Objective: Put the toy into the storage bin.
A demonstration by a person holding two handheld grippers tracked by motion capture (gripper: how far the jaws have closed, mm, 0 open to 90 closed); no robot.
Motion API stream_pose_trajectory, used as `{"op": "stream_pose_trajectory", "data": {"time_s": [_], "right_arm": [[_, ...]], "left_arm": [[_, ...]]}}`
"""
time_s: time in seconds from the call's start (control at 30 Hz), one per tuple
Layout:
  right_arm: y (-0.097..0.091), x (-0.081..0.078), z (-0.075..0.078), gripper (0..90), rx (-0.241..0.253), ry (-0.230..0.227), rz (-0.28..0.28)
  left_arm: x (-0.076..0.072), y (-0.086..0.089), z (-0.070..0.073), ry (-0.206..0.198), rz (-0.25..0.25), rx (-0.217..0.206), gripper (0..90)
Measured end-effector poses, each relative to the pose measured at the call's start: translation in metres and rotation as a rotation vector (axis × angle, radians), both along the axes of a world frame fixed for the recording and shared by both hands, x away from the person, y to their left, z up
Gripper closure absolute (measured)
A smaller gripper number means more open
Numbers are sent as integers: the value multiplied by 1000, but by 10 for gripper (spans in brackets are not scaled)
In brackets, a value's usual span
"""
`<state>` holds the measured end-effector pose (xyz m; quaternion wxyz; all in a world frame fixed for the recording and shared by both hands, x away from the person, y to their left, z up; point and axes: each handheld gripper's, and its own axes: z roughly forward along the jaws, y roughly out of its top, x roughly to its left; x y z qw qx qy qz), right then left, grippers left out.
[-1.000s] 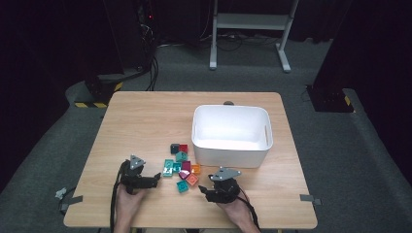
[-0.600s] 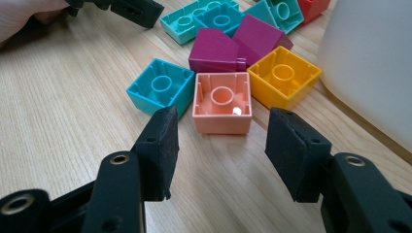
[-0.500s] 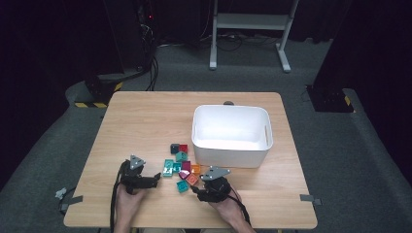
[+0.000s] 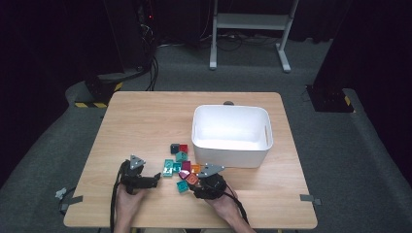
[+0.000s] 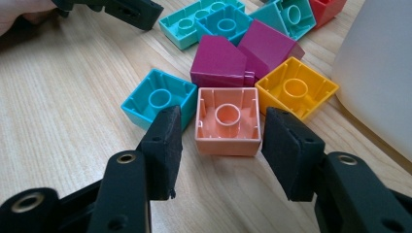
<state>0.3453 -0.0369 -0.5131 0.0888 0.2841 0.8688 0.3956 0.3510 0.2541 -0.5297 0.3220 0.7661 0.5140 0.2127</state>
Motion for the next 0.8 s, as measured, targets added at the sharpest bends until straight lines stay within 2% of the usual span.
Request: {"op": "stream_pose_trajectory", "data": {"time_s": [0.17,0.33,0.6,0.8], "right_arm": [[1,1,-2,524,-13,10,-1],[1,0,-4,578,-20,1,0],[-3,-4,-3,590,-13,-15,5],[-12,-9,5,591,-3,-36,10]], "left_arm": [[0,0,0,0,0,1,27],[0,0,0,0,0,1,26],[0,0,0,-1,0,1,26],[0,0,0,-1,0,1,27]]}}
